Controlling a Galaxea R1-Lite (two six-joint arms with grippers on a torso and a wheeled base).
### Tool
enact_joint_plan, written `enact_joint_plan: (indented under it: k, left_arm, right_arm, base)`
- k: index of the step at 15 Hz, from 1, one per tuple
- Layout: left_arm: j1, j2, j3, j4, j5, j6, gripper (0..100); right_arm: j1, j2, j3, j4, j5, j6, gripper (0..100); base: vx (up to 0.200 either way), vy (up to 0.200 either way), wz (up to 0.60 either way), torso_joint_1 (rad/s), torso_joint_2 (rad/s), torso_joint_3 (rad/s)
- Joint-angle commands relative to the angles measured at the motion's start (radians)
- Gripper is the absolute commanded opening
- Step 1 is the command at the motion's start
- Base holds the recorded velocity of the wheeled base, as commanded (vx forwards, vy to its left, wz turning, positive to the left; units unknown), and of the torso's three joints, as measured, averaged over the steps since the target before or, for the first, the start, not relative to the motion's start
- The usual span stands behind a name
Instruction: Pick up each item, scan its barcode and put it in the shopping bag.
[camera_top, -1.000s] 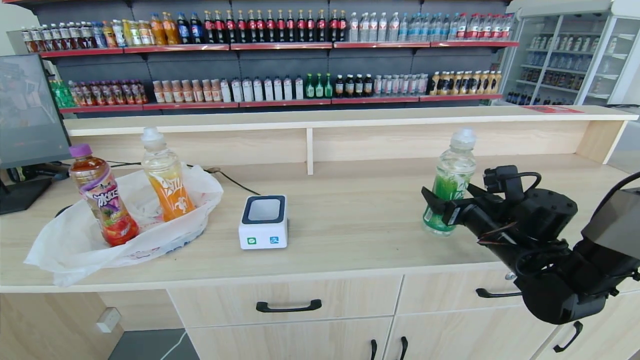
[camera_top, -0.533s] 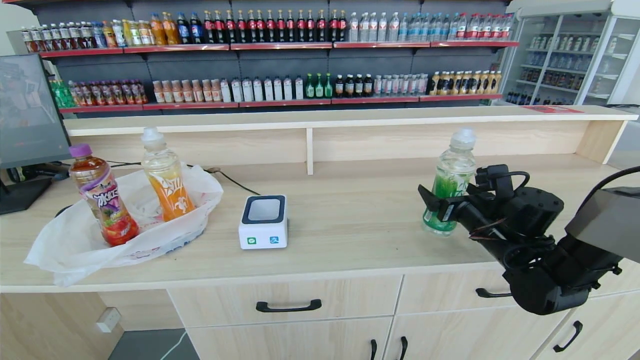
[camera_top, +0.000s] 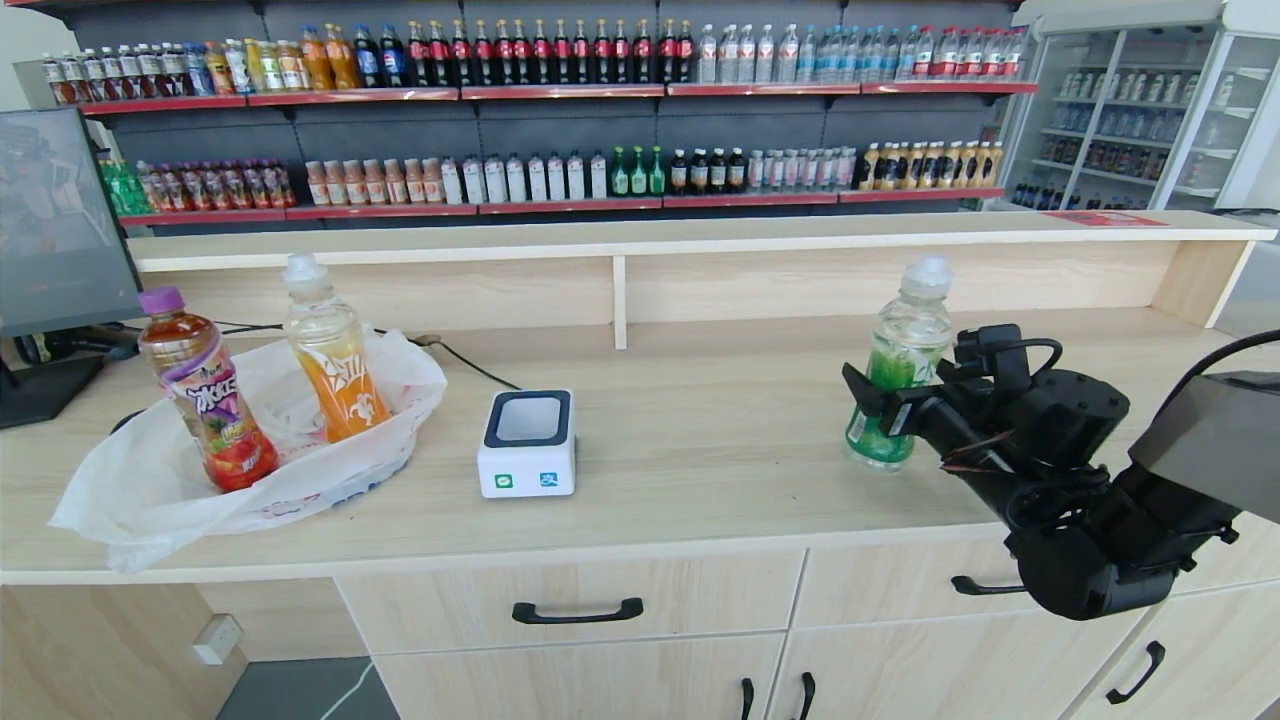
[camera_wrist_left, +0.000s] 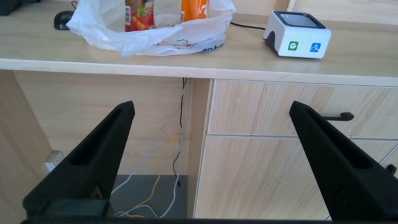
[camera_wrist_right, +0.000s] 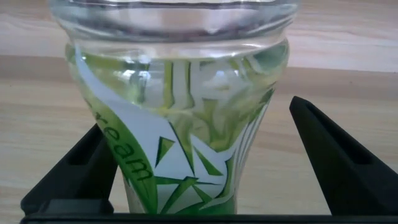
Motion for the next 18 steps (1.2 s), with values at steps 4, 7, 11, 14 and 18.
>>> enact_joint_plan:
  k: [4,7,11,14,18]
  left_arm:
    - [0.0,0.0,0.0,0.0,0.0,0.001,100]
    - [0.0,0.0,0.0,0.0,0.0,0.001,100]
    - [0.0,0.0,0.0,0.0,0.0,0.004,100]
    - [0.0,0.0,0.0,0.0,0.0,0.005,100]
    - [0.002,0.0,-0.001,0.0,0.0,0.007,100]
  right_arm:
    - [0.0,-0.003,0.002,-0.001,-0.001,0.0,0]
    - [0.002,-0.01,0.002,-0.001,0.001,-0.001,0]
    - [0.0,-0.029,0.008,-0.001,-0.001,-0.003,0]
    - [0.0,-0.045,0.01,-0.001,-0.001,-0.003,0]
    - [0.0,-0.065,0.016,-0.001,0.001,-0.01,0]
  base:
    - [0.0,0.0,0.0,0.0,0.0,0.0]
    - [0.0,0.0,0.0,0.0,0.0,0.0]
    - [0.0,0.0,0.0,0.0,0.0,0.0]
    - [0.0,0.0,0.0,0.0,0.0,0.0]
    - [0.0,0.0,0.0,0.0,0.0,0.0]
